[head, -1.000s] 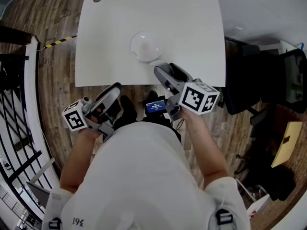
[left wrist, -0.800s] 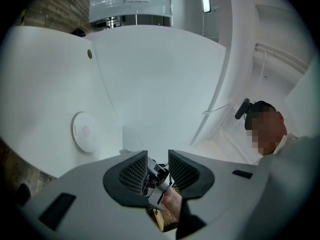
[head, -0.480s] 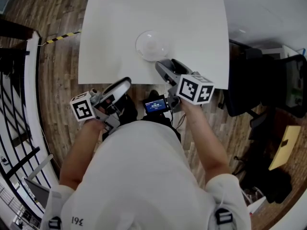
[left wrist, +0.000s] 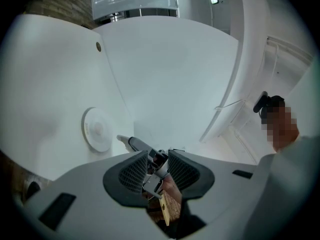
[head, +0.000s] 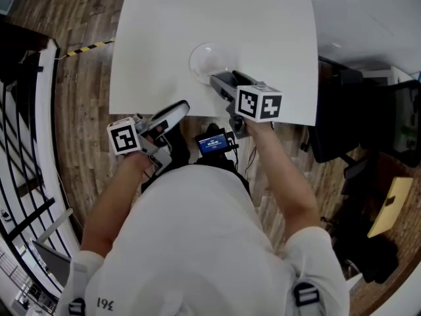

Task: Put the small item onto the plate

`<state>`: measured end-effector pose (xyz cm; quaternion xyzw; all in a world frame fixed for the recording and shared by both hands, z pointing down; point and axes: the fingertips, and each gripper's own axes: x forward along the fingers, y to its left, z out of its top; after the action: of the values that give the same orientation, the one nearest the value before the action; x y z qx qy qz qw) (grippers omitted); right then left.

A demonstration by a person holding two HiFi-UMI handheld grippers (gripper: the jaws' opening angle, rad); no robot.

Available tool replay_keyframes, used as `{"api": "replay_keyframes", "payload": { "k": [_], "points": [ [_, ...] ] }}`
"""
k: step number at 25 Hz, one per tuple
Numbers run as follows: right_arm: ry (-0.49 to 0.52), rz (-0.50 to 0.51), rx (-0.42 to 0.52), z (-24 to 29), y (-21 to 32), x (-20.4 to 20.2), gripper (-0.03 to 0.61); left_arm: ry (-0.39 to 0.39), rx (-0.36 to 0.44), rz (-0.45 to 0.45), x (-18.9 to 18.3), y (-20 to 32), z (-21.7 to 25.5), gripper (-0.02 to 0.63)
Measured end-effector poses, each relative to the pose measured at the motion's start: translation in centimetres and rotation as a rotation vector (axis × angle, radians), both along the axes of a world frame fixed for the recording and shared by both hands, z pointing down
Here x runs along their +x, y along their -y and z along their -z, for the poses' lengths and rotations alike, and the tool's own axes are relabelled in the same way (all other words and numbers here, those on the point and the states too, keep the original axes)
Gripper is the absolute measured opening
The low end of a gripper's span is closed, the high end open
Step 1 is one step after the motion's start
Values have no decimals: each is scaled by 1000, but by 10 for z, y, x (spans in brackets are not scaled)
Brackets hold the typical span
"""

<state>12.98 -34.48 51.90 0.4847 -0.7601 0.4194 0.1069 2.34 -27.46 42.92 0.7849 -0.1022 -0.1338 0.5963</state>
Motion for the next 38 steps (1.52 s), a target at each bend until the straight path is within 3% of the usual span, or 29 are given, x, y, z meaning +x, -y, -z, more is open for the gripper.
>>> {"api": "replay_keyframes", "payload": {
  "k": [8,16,21,26,38],
  "points": [
    [-113,86,13,-16,41,-14,313,57,-38,-18,9,5,-26,117],
    [-452,265,99,-45,75,-25,313,151,-74,19,2,8,-53,117],
    [-602,325,126,-59,91,-24,313,169,-89,23,-1,5,-59,117],
    [-645,330,130,-73,95,-20,313,171,-99,26,-2,3,-62,117],
    [-619,311,54,-99,84,-9,313,186,-104,24,-1,0,-61,117]
  ]
}}
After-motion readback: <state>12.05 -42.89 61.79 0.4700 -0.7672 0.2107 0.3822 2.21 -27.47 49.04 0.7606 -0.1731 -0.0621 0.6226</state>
